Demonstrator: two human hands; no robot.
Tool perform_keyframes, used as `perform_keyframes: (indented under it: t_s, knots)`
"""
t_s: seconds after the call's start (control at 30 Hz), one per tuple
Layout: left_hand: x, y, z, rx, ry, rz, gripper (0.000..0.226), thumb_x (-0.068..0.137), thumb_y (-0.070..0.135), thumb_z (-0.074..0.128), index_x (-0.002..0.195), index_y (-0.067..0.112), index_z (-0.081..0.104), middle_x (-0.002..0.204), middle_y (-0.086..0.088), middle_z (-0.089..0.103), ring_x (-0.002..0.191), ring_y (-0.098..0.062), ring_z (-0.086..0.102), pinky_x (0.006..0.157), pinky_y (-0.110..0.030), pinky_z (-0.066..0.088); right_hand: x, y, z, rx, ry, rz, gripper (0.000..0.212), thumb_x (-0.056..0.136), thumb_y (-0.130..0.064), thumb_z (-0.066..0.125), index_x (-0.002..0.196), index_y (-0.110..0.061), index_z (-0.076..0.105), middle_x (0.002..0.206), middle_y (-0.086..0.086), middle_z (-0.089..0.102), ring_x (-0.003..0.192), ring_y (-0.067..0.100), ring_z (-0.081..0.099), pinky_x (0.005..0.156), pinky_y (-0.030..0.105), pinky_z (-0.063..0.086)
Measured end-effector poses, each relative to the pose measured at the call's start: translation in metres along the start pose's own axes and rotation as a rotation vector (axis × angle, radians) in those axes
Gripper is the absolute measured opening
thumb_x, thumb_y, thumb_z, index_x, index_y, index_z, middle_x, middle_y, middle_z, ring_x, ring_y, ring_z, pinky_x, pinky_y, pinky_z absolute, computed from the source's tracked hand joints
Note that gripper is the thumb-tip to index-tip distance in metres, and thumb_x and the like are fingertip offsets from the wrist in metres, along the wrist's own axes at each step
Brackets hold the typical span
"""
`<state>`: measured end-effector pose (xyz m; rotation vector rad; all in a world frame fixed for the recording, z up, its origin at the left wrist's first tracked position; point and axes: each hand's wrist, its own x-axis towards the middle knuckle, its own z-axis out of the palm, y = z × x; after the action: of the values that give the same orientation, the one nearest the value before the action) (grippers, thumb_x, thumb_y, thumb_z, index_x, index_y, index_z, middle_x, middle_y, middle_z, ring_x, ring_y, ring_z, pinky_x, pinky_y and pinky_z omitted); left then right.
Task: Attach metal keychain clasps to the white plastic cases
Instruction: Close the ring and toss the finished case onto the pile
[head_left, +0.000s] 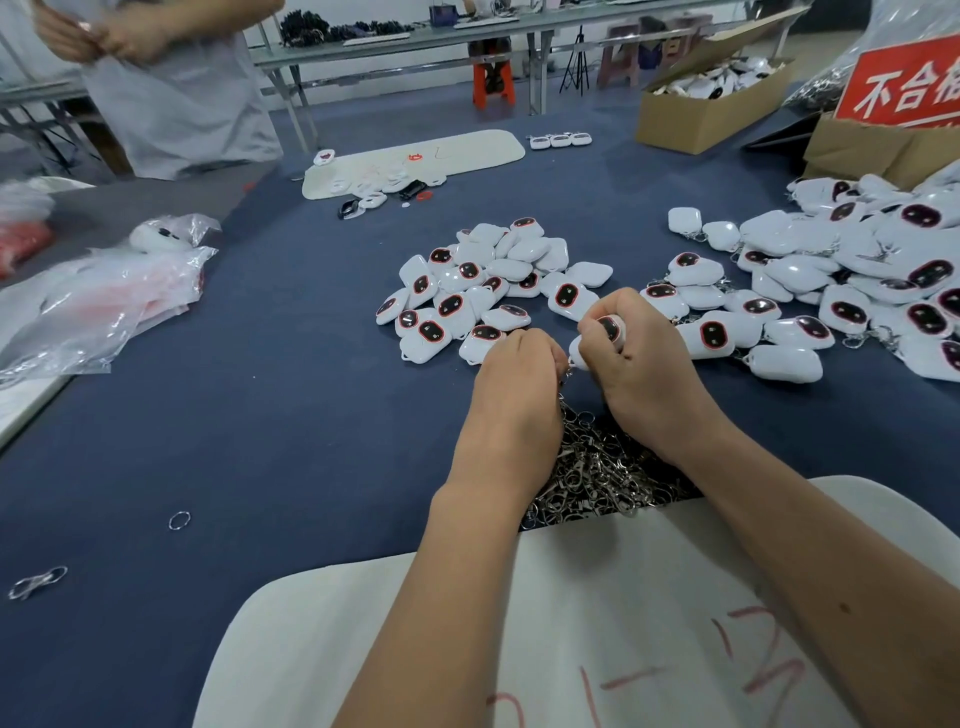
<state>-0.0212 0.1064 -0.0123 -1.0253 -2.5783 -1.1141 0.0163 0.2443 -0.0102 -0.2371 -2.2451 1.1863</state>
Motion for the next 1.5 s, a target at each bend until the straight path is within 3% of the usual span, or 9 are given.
perform_keyframes:
  t_s: [0.1,0.33,0.6,0.73,0.87,1.03,1.17,1.3,1.5]
  knots:
    - [0.000,0.000,0.002,-0.097,0.074,-0.001,0.020,0.093,-0.002,0.045,0.084,0.015,0.051,0.089,0.000,0.054,0.085,-0.021,0.045,0.071,-0.034,0.036,0.001,0.002,0.002,0.081,0.028,0.077,0.013,0.101,-0.014,0.051,0.090,-0.011,0.056,0.065,0.002,0.055,0.057,0.018,0.046,0.053,0.032,0.038]
    - [0.007,-0.002,0.002,-0.386,0.150,-0.035,0.012,0.093,0.007,0.068,0.098,0.018,0.071,0.095,0.014,0.071,0.094,-0.007,0.065,0.084,-0.024,0.054,0.006,0.001,0.002,0.627,0.010,0.383,0.012,0.098,-0.007,0.041,0.095,-0.011,0.052,0.055,-0.006,0.032,0.042,0.009,0.024,0.041,0.017,0.021]
    - [0.007,0.004,-0.002,-0.555,0.260,-0.116,0.013,0.088,0.004,0.076,0.086,0.017,0.074,0.082,0.007,0.072,0.075,-0.005,0.063,0.070,-0.016,0.049,0.004,-0.007,-0.001,0.739,-0.081,0.397,0.026,0.103,-0.003,0.038,0.086,-0.014,0.054,0.055,-0.004,0.027,0.043,0.009,0.018,0.042,0.016,0.017]
    - [0.006,0.005,-0.002,-0.623,0.365,-0.225,0.015,0.086,-0.002,0.075,0.083,0.013,0.072,0.080,0.001,0.072,0.070,-0.007,0.060,0.068,-0.018,0.048,0.002,-0.007,-0.001,0.776,-0.158,0.373,0.016,0.108,-0.015,0.049,0.097,-0.010,0.059,0.059,-0.001,0.037,0.045,0.009,0.023,0.041,0.018,0.020]
    - [0.006,0.002,-0.003,-0.516,0.389,-0.230,0.017,0.085,-0.003,0.074,0.075,0.010,0.070,0.075,0.005,0.069,0.066,-0.002,0.056,0.064,-0.014,0.045,0.001,-0.004,0.001,0.750,-0.158,0.370,0.019,0.104,-0.025,0.061,0.094,-0.009,0.060,0.061,0.000,0.049,0.043,0.007,0.029,0.038,0.017,0.024]
    - [0.005,-0.003,-0.002,-0.238,0.286,-0.103,0.019,0.088,-0.002,0.065,0.079,0.015,0.068,0.076,0.007,0.068,0.076,-0.017,0.063,0.073,-0.040,0.053,-0.001,0.000,0.001,0.725,-0.132,0.328,0.017,0.098,-0.027,0.071,0.090,-0.016,0.063,0.060,0.000,0.053,0.044,0.009,0.035,0.040,0.020,0.029]
    - [0.004,-0.004,-0.003,-0.103,0.240,-0.031,0.019,0.088,-0.001,0.063,0.080,0.016,0.069,0.077,0.005,0.068,0.076,-0.021,0.061,0.071,-0.043,0.052,-0.003,-0.001,0.001,0.701,-0.132,0.274,0.015,0.095,-0.026,0.074,0.088,-0.018,0.064,0.058,0.000,0.048,0.046,0.011,0.033,0.041,0.021,0.028]
    - [0.005,-0.001,-0.004,-0.466,0.261,-0.240,0.012,0.089,0.006,0.076,0.093,0.017,0.075,0.081,0.007,0.075,0.075,-0.007,0.070,0.070,-0.021,0.055,-0.001,-0.003,-0.002,0.819,-0.143,0.309,0.030,0.088,-0.041,0.071,0.093,-0.012,0.064,0.061,0.001,0.050,0.044,0.007,0.031,0.038,0.018,0.028]
    - [0.008,0.003,-0.013,-0.978,0.090,-0.465,0.019,0.088,-0.005,0.066,0.100,0.008,0.074,0.078,-0.004,0.076,0.073,-0.017,0.068,0.071,-0.030,0.057,0.003,-0.006,-0.008,0.962,-0.197,0.392,0.036,0.089,-0.049,0.059,0.095,-0.014,0.068,0.060,-0.003,0.045,0.044,0.004,0.028,0.036,0.014,0.025]
